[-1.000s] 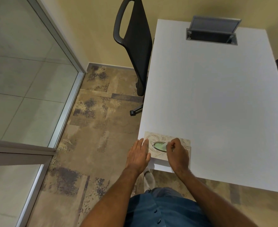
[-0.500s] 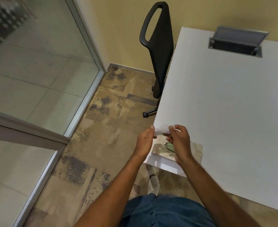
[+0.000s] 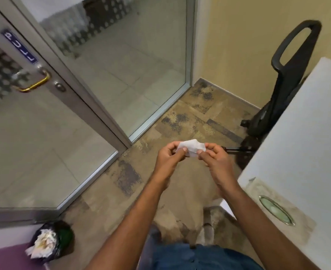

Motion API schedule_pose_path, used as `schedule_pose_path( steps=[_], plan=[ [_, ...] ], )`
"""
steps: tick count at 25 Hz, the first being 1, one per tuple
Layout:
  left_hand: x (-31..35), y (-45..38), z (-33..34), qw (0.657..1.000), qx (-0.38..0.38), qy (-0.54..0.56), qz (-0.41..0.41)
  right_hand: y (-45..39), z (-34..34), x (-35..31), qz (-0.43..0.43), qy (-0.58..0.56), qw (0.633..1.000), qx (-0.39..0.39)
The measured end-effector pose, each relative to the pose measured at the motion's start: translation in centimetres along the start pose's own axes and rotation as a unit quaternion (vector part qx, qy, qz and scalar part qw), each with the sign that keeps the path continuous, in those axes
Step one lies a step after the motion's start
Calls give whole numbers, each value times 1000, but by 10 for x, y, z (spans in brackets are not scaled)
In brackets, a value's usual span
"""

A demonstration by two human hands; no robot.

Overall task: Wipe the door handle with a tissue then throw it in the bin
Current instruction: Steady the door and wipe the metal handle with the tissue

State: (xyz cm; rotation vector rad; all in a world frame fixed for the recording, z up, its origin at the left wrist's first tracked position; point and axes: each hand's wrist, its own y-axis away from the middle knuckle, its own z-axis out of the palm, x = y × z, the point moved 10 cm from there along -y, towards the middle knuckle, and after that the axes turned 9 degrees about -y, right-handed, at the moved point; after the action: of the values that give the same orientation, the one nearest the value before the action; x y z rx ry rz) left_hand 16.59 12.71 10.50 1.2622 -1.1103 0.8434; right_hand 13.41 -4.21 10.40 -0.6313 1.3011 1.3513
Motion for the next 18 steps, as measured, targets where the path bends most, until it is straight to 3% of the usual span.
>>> schedule_pose_path(
  steps=[8, 12, 18],
  plan=[
    [11, 5, -216, 986, 108, 130, -5, -14, 232, 23, -12, 12, 990, -141],
    [13, 3, -329, 975, 173, 137, -3, -26, 345, 35, -41, 6, 987, -152],
    [35, 6, -477, 962, 243, 123, 33, -31, 508, 41, -118, 123, 955, -243]
  ],
)
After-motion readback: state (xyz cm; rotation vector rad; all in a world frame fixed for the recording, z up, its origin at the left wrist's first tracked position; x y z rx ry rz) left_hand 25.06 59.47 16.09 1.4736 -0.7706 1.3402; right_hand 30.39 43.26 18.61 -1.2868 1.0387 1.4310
